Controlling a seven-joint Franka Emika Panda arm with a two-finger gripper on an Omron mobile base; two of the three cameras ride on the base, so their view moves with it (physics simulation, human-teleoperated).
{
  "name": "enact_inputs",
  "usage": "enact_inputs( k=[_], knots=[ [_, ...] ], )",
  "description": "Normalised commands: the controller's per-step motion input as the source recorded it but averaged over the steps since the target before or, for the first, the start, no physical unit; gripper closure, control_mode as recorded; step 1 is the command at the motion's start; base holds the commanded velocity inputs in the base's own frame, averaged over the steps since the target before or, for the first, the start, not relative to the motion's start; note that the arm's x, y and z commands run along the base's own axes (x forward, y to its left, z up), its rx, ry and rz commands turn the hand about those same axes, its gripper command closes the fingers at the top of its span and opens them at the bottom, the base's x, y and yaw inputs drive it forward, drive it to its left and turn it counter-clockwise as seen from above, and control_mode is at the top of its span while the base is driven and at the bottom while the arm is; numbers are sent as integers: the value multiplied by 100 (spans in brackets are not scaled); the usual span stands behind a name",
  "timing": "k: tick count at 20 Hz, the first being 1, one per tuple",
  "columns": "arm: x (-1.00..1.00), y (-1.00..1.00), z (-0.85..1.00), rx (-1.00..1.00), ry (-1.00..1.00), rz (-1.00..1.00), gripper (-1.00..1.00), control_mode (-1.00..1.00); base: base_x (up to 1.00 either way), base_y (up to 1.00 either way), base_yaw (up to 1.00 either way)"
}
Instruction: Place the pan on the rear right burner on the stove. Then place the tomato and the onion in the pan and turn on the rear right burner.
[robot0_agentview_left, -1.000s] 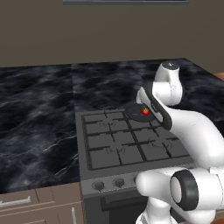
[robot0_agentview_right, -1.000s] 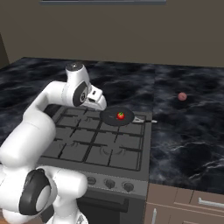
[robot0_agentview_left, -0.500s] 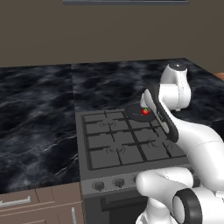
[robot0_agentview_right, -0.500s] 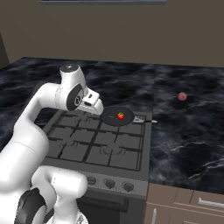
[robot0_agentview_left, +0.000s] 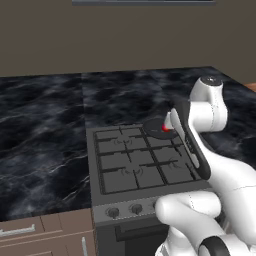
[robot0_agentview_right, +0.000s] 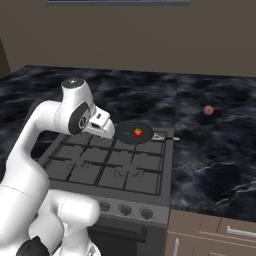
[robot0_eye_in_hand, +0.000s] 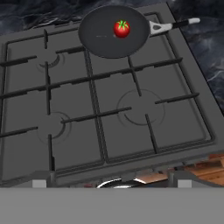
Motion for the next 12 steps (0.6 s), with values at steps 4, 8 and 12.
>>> enact_inputs(
  k=[4, 8, 12],
  knots=[
    [-23, 0, 0, 0, 0, 0, -100, -100, 0, 0, 0],
    [-8, 0, 0, 0, 0, 0, -100, 100, -18, 0, 0],
    [0, 0, 0, 0, 0, 0, -100, 100, -89, 0, 0]
  ],
)
